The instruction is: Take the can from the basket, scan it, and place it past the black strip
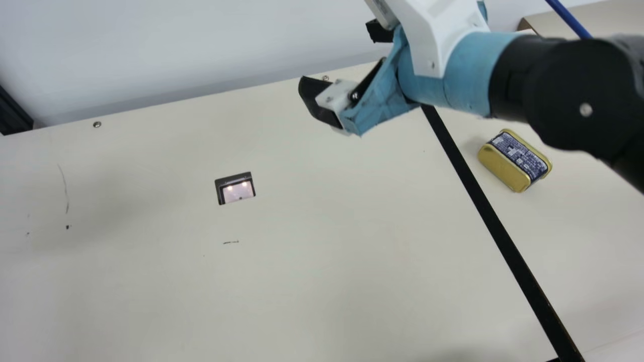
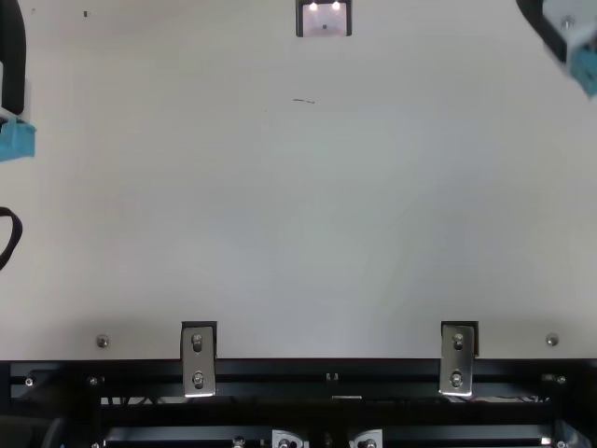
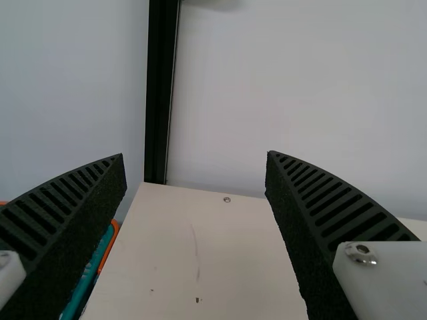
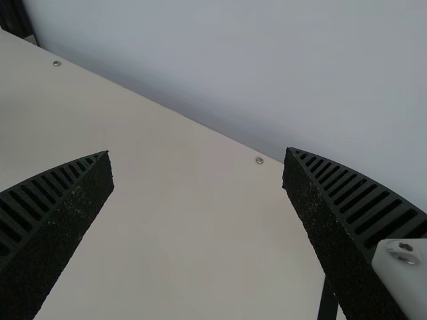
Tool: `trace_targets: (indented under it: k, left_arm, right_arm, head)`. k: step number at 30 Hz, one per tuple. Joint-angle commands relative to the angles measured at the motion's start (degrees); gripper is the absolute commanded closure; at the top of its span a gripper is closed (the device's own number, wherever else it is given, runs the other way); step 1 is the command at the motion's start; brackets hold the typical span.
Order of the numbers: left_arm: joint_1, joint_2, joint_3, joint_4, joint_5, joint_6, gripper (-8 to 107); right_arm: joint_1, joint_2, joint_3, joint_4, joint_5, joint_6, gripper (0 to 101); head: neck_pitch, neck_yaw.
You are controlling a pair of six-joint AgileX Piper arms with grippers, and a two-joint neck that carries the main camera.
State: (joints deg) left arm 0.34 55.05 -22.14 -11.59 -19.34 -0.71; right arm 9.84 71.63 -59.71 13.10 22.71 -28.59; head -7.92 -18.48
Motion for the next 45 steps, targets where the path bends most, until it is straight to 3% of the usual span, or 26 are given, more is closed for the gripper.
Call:
trace_targets:
  k: [1, 8, 15, 16, 35, 45]
  left_arm:
    - [-0.2, -0.7, -0.1, -0.5, 0.8, 0.3, 9]
    - [-0.8, -3.3, -0.2, -1.7, 3.3, 1.0, 9]
    - [-0.5, -5.8, 0.9, -2.8, 4.5, 1.7, 9]
    - [-0.7, -5.5, 0.7, -2.5, 4.4, 1.6, 9]
    - [1.0, -5.0, 1.7, -1.8, 3.4, 2.3, 9]
    - [5.1, -13.5, 6.9, 0.3, 2.7, 6.1, 9]
  right_arm:
    - [0.4, -2.5, 3.0, -2.0, -1.0, 1.7, 0]
    - [1.7, -9.4, 9.4, -7.3, -2.9, 7.2, 0]
    - [2.7, -16.3, 14.8, -11.8, -2.4, 12.8, 0]
    - [2.5, -14.7, 13.7, -11.1, -3.0, 11.7, 0]
    - [2.7, -17.2, 15.4, -12.8, -2.7, 14.5, 0]
    - [1.5, -23.1, 19.9, -15.3, -6.8, 20.7, 0]
  head:
    - [-1.7, 0.8]
    - [-1.7, 0.8]
    - [-1.7, 0.8]
    - [-1.7, 0.8]
    - [-1.7, 0.8]
    - [-1.7, 0.8]
